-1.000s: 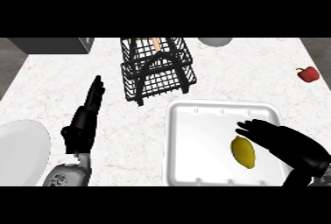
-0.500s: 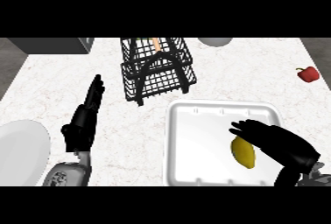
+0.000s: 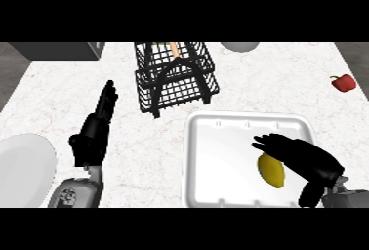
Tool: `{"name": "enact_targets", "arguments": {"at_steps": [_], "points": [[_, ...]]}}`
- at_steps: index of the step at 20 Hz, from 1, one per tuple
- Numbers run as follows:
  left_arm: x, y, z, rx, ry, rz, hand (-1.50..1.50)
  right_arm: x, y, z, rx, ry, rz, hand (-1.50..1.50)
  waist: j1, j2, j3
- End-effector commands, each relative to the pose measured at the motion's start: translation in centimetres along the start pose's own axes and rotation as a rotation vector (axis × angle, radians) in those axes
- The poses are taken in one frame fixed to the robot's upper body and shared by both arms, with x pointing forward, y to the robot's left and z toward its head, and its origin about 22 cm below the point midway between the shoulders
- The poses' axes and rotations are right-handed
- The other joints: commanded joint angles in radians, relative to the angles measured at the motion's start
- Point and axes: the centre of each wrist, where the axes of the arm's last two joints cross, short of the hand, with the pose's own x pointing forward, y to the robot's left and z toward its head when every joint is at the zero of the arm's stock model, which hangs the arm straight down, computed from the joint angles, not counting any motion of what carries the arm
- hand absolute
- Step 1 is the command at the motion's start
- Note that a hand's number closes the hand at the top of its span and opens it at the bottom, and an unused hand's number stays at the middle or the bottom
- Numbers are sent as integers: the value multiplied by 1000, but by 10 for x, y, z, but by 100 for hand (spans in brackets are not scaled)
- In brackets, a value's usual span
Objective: Pick the lemon from the tray and place it in the tiered basket
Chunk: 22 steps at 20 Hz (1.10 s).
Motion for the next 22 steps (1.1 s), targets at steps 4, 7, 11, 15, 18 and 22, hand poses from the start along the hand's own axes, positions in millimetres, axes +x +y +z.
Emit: {"name": "enact_targets", "arguments": {"at_steps": [4, 7, 11, 15, 18, 22], "points": [[0, -2, -5, 0, 2, -8, 0, 5, 9, -9, -9, -12, -48, -150, -1, 0, 0], [-19, 19, 5, -14, 3, -9, 0, -4, 26, -19, -36, -4, -64, -150, 1, 1, 0], [3, 6, 2, -4, -4, 3, 0, 10, 30, -20, -138, -17, -45, 150, 0, 0, 0], [0, 1, 3, -8, 2, -28, 0, 12, 44, -29, -210, -65, 82, 150, 0, 0, 0], [0, 1, 10, -14, -7, -3, 0, 93, 22, -80, -205, 93, 155, 150, 15, -2, -2], [-1, -6, 8, -57, -3, -8, 0, 127, 24, -101, -74, 323, 257, 150, 49, -1, -7]]}}
